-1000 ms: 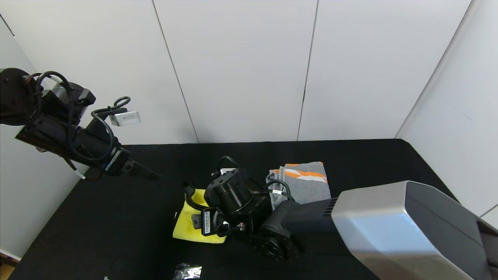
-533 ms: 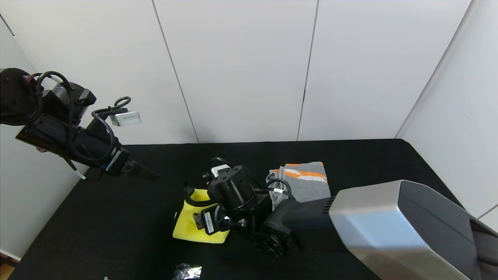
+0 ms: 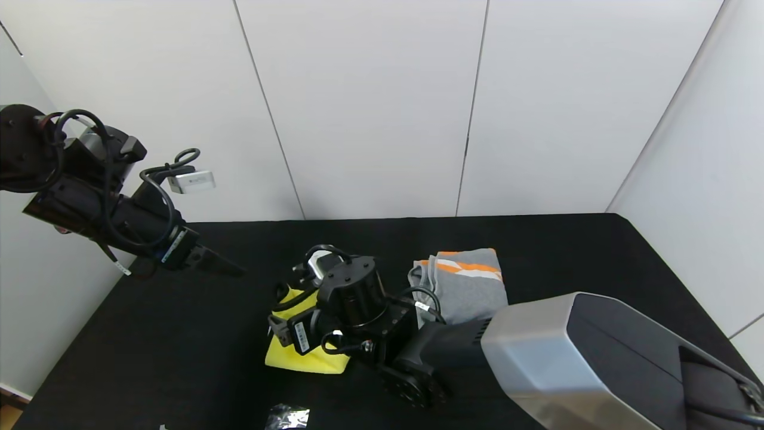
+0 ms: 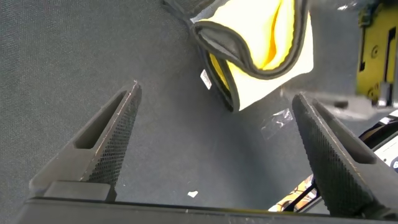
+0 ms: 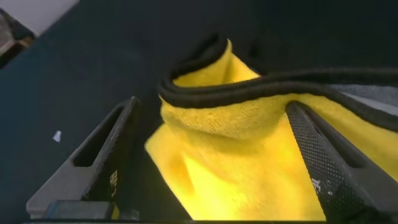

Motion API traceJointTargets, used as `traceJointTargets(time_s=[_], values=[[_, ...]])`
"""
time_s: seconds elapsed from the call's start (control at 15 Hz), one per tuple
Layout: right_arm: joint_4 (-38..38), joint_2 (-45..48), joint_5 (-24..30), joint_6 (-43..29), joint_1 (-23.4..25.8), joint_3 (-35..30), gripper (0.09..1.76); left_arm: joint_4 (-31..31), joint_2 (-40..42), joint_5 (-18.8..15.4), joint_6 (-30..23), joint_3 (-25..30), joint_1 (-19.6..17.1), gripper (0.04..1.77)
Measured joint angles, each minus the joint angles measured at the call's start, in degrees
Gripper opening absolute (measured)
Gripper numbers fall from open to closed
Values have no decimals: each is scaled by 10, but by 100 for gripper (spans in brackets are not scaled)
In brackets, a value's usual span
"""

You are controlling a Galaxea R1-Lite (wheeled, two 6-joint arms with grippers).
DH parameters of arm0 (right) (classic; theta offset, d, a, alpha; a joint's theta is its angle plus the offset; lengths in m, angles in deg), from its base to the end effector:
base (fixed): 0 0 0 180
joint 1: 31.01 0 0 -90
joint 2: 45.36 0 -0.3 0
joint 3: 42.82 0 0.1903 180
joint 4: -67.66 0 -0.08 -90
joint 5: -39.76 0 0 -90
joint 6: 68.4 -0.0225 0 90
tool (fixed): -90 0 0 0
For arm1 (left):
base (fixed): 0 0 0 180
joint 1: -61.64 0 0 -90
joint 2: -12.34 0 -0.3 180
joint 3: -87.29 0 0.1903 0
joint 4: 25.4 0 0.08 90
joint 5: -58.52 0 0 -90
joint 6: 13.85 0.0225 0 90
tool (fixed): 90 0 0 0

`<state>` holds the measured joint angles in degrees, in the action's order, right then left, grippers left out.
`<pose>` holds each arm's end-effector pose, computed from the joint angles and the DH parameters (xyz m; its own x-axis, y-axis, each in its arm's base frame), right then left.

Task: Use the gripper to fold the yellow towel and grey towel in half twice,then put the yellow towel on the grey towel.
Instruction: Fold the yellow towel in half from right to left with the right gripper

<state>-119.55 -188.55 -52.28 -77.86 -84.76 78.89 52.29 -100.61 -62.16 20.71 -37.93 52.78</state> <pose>0.3061 0.4161 0.0848 0.6014 0.7600 -0.2463 -0.7509 0.6430 0.1506 0.3419 0.0417 0.2263 0.4321 -0.4491 -0.7821 0.5733 0.8062 -0.1462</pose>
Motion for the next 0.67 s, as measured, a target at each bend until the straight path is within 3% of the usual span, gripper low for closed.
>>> traceJointTargets(time_s=[0.27,0.67], values=[[-22,-14,34,13,-11,0,170,0,0,0,0,0,0,172],[6,-22,42,-30,-39,-2,171,0,2,-2,0,1,0,172]])
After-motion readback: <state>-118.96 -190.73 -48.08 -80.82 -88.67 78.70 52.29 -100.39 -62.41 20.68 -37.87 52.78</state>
